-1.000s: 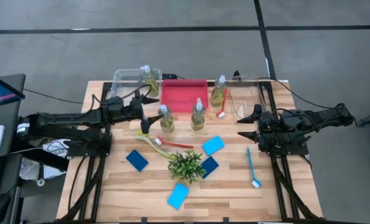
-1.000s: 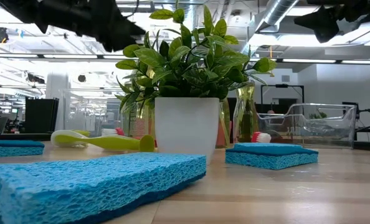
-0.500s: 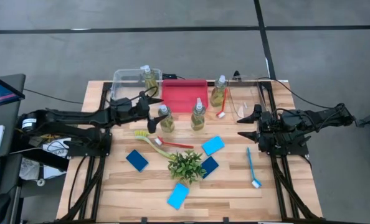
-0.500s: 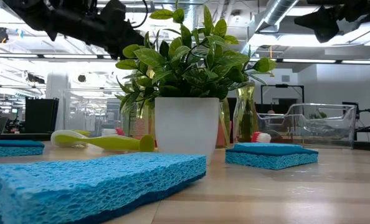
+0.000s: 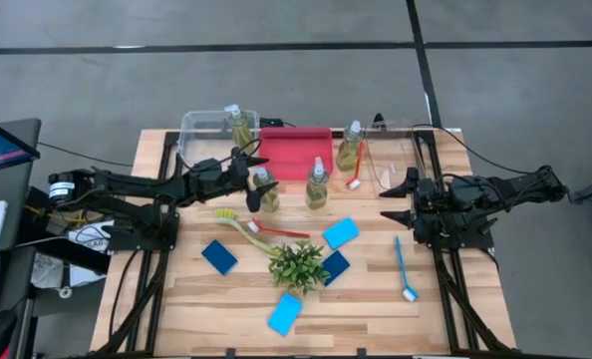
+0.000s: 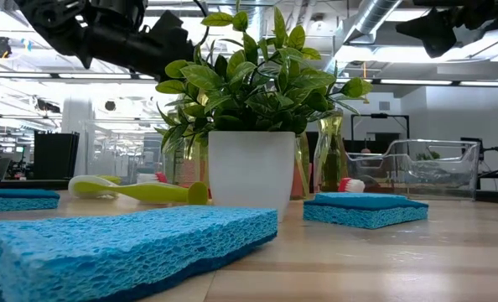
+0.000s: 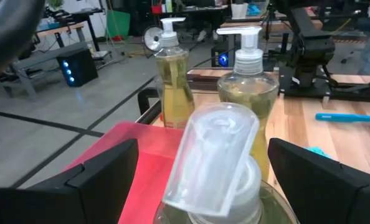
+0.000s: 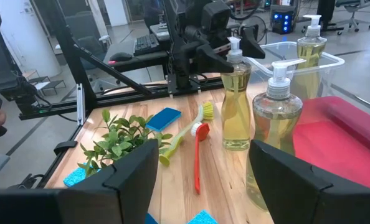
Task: Pick & Place Kitchen Sink Supplies
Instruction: Put the yellow dishwashing liquid into the white bin
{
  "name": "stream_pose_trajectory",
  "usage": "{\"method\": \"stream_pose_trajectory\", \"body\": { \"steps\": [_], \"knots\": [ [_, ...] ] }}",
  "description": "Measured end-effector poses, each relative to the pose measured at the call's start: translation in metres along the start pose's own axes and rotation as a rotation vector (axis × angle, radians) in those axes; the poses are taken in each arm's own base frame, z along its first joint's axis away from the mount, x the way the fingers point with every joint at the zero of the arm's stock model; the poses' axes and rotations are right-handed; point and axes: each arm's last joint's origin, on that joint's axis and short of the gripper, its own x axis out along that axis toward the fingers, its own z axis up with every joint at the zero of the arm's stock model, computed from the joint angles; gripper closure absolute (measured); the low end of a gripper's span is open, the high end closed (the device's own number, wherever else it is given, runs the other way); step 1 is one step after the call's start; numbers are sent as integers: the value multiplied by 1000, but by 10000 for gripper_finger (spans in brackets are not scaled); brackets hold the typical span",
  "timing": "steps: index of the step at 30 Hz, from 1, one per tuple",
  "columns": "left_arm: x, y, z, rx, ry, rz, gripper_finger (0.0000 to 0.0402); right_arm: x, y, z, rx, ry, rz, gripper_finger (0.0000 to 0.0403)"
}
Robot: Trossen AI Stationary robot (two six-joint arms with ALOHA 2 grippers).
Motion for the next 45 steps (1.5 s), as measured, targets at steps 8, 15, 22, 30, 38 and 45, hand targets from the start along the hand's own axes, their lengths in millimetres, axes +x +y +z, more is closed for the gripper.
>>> {"method": "stream_pose_trajectory", "body": {
  "steps": [8, 15, 22, 30, 38, 45],
  "knots": [
    [0, 0, 1, -25, -12, 6, 42, 0, 0, 0, 0, 0, 0, 158],
    [0, -3, 2, -23, -18, -23, 42, 0, 0, 0, 0, 1, 0, 158],
    [-1, -4, 2, -19, -20, -11, 42, 0, 0, 0, 0, 0, 0, 158],
    [-1, -4, 3, -16, -23, -9, 42, 0, 0, 0, -1, 1, -1, 158],
    [-6, -2, 10, -24, -54, -6, 42, 0, 0, 0, -8, 2, -1, 158],
    [-7, -2, 8, -29, -37, -8, 42, 0, 0, 0, -8, 2, -1, 158]
  ]
}}
